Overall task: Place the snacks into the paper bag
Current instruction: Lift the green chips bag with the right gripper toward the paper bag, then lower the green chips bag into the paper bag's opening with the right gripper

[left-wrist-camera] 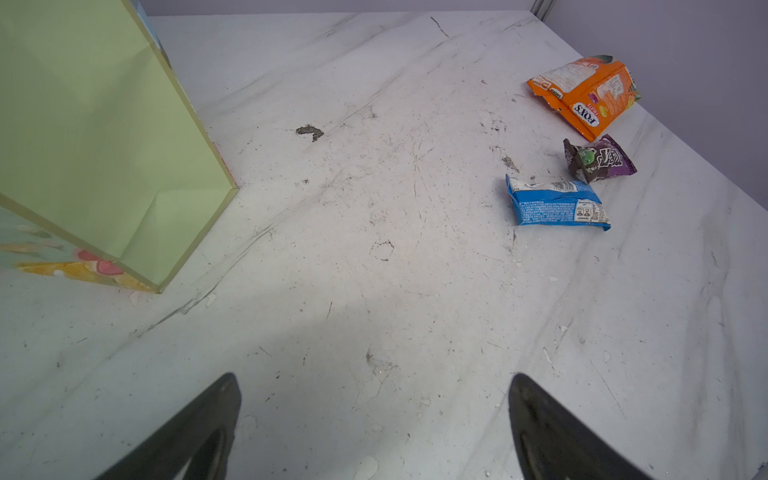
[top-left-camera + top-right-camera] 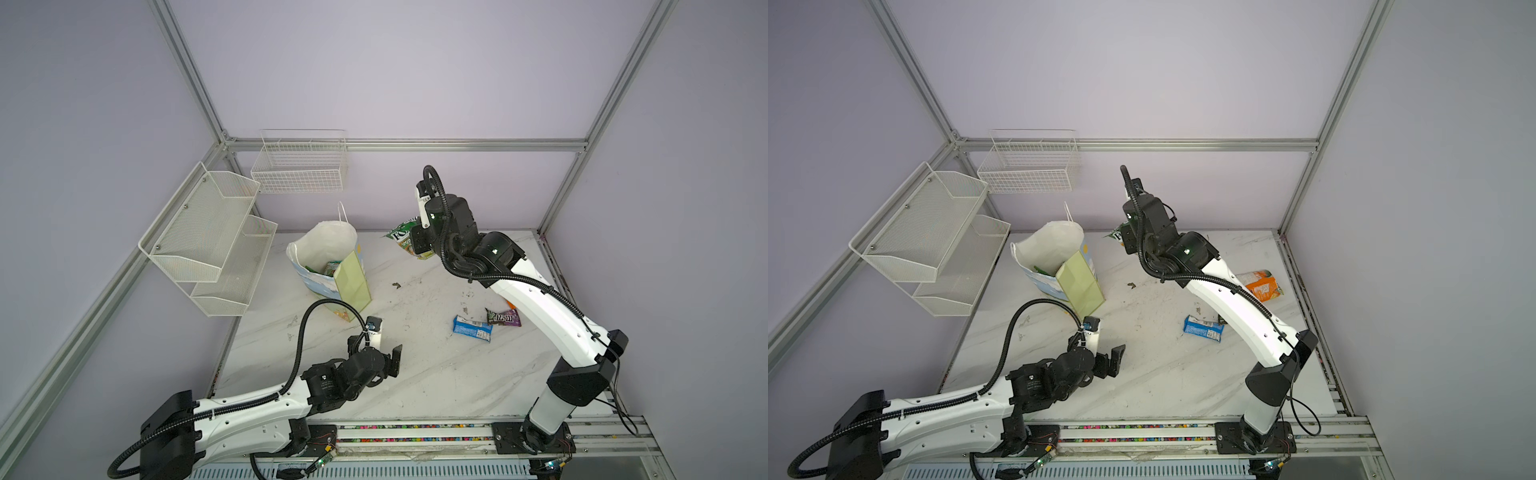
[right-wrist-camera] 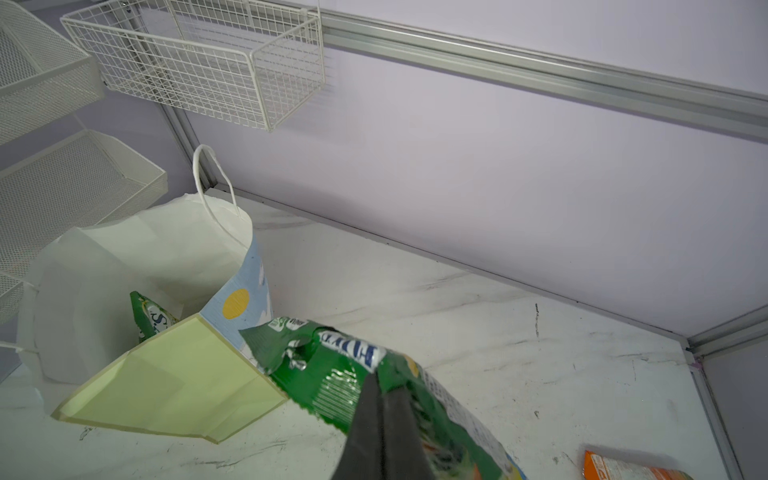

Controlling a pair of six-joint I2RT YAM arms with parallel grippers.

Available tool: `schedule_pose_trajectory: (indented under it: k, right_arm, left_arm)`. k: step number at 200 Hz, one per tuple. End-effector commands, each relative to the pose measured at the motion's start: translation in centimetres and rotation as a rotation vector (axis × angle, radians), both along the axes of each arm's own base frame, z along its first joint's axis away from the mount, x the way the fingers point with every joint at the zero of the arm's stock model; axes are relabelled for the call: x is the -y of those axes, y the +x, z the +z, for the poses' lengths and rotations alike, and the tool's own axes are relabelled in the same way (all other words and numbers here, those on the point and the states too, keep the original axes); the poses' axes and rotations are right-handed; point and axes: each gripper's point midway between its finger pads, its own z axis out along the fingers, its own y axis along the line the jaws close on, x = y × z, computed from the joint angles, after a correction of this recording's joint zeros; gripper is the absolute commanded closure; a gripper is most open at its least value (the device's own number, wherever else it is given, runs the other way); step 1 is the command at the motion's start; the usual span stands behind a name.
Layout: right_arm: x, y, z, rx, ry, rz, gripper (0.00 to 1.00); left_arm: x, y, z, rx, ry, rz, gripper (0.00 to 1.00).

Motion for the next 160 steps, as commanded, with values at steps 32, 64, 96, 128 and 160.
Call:
schedule_pose_trajectory:
  k: [32,64,96,128,160]
  right_arm:
    - [-0.8,-0.3,3.6,0.088,-0.018,-0.002,1.0]
    - [-2.3,-0.2,3.9,0.096,-0.032,0.02,1.0]
    - [-4.1,-0.5,4.7,0.123,-0.032,0.045,1.0]
    - [-5.7,-1.1,5.6,0.152,-0.018,0.072,1.0]
    - [-7.2,-2.0,6.4,0.174,0.015,0.118,1.0]
  left_arm:
    - [-0.5,-0.4,-1.4,-0.014,0.001,0.008,0.01]
    - [-0.6,-0.7,-1.5,-0.016,-0.011,0.01,0.02]
    - [-1.0,-1.1,-1.9,-0.02,-0.018,0.013,0.02]
    - [-1.1,-1.3,-2.0,-0.022,-0.016,0.01,0.02]
    - [-1.2,-1.4,-2.1,-0.023,-0.016,0.01,0.02]
